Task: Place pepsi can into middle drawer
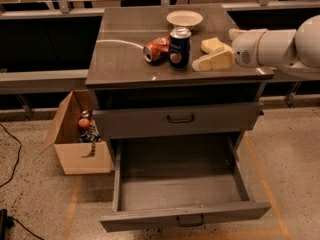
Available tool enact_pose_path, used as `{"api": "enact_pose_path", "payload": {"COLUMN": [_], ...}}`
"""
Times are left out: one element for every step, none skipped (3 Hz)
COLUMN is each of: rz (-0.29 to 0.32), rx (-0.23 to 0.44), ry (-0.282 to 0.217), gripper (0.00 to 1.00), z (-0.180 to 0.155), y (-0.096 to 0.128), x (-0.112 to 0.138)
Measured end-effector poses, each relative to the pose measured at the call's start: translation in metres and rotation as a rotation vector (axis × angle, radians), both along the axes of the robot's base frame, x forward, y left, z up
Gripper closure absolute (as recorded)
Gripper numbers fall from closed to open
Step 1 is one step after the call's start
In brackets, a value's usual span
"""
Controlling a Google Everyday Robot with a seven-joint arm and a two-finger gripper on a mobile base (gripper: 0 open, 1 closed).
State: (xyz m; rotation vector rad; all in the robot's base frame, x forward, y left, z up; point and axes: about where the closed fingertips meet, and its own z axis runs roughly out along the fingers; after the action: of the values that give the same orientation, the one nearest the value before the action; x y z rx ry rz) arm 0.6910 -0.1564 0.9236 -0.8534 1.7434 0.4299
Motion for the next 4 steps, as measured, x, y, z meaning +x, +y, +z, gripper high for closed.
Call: {"api": "enact_pose_path", "payload": {"rz": [0.001, 0.014, 0.030, 0.034], "rx": [0.059, 0.097, 0.119, 0.151], "ry": [-0.024, -0.048, -0.061, -0.069], "gripper": [0.00, 0.00, 0.00, 0.17], "z": [-0.009, -0.015, -0.018, -0.019], "y": [0.031, 0.056, 0.072, 0.082], "x": [0.021, 0.041, 0.055, 0.068]}}
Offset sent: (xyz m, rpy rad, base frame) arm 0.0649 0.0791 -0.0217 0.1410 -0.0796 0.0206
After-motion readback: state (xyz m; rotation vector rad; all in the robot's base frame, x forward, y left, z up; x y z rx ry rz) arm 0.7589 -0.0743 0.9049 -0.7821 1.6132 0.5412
